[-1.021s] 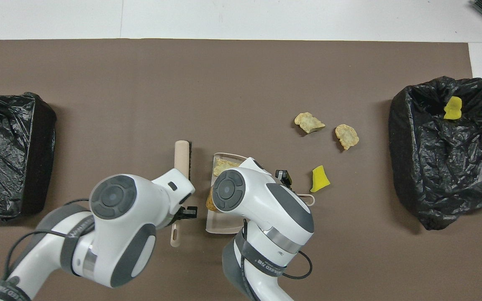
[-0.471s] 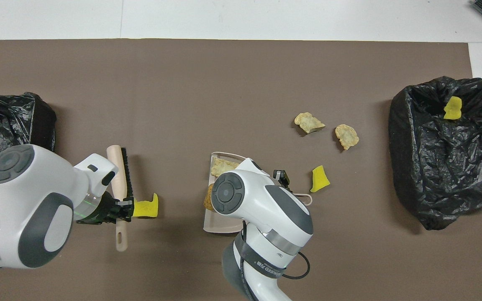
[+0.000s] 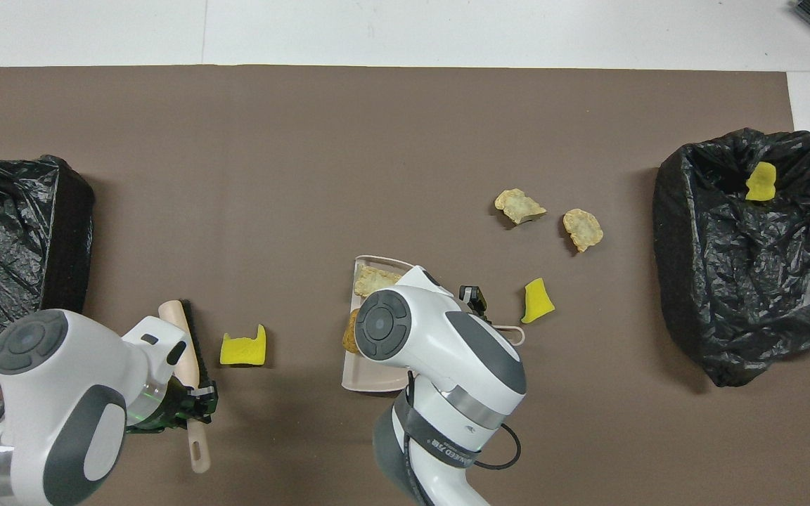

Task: Sweep and dump trash in bin
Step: 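Sweep the yellow sponge and trash into the dustpan with the left gripper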

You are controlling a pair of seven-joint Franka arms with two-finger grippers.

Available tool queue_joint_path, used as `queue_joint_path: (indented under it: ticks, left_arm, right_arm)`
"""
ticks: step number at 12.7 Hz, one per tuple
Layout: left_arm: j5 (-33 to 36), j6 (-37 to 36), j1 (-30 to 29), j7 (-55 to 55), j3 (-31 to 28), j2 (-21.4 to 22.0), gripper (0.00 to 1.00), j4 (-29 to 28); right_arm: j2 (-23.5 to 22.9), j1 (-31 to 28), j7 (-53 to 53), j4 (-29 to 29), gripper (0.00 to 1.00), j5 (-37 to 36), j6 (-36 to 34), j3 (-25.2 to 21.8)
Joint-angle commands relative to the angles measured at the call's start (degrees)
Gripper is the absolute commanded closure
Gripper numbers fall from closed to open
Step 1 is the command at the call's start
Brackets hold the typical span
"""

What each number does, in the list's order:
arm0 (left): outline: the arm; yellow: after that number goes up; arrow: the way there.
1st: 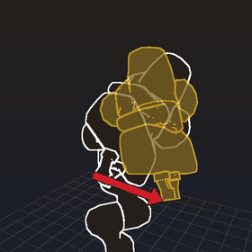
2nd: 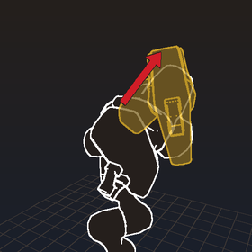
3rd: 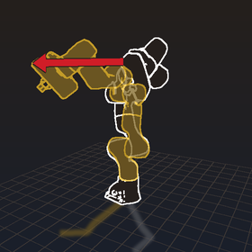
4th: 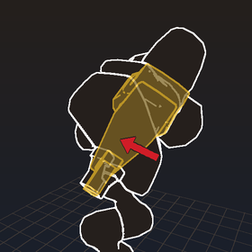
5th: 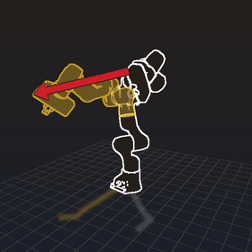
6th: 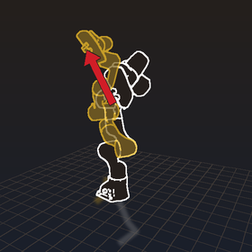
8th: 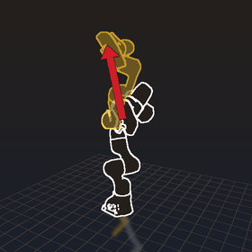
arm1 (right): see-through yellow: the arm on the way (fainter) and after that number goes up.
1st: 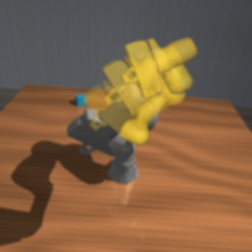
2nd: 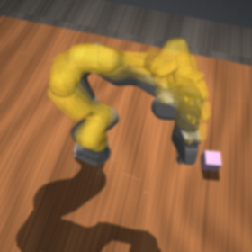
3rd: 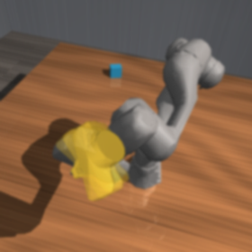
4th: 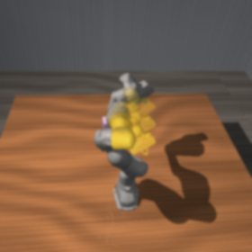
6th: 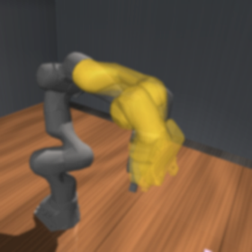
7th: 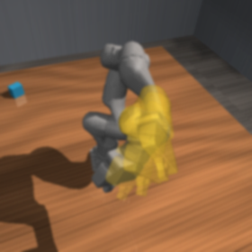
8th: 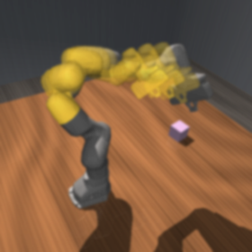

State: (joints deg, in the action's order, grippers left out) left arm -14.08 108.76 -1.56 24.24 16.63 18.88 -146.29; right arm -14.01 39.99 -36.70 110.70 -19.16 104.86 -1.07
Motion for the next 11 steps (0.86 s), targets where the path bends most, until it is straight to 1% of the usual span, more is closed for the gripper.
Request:
queue_joint_path:
  ticks: [1, 2, 3, 5, 8, 9, 10, 11]
  left_arm:
    - [0.46, 7.40, 6.72, 7.99, -0.20, 0.55, 1.00, -2.95]
    - [-0.15, 8.91, 7.79, 8.54, 0.93, -0.59, 1.00, -2.95]
    - [-1.02, 10.93, 8.50, 8.46, 3.38, -2.17, 1.00, -2.68]
    - [-6.19, 17.24, 8.51, 7.67, 8.12, -3.67, 1.00, -1.55]
    - [-7.10, 23.23, 8.77, 8.19, 15.68, -5.08, 1.00, 1.44]
    - [-7.27, 23.86, 8.77, 8.37, 17.36, -6.30, 1.00, 3.10]
    - [-7.36, 24.21, 8.86, 8.63, 19.38, -8.66, 1.00, 4.25]
    - [-7.27, 25.52, 8.77, 8.46, 21.14, -9.82, 1.00, 4.70]
  right_arm:
    - [1.18, -0.09, 1.55, 1.45, 1.00, -1.24, 1.40, 0.19]
    - [1.18, -0.09, 1.55, 1.36, 1.00, -1.24, 1.40, 0.19]
    - [0.92, -0.09, 1.63, 1.01, 1.00, -1.24, 1.40, 0.19]
    - [0.92, -0.09, 1.55, 1.01, 1.00, -1.24, 1.40, 0.19]
    - [0.92, -0.18, 1.55, 1.01, 1.00, -1.24, 1.58, 0.19]
    - [0.92, -0.09, 1.55, 0.92, 1.00, -1.24, 1.67, 0.19]
    - [0.92, -0.09, 1.55, 1.01, 1.00, -1.24, 1.58, 0.19]
    - [0.92, -0.18, 1.55, 1.01, 1.00, -1.24, 1.67, 0.19]
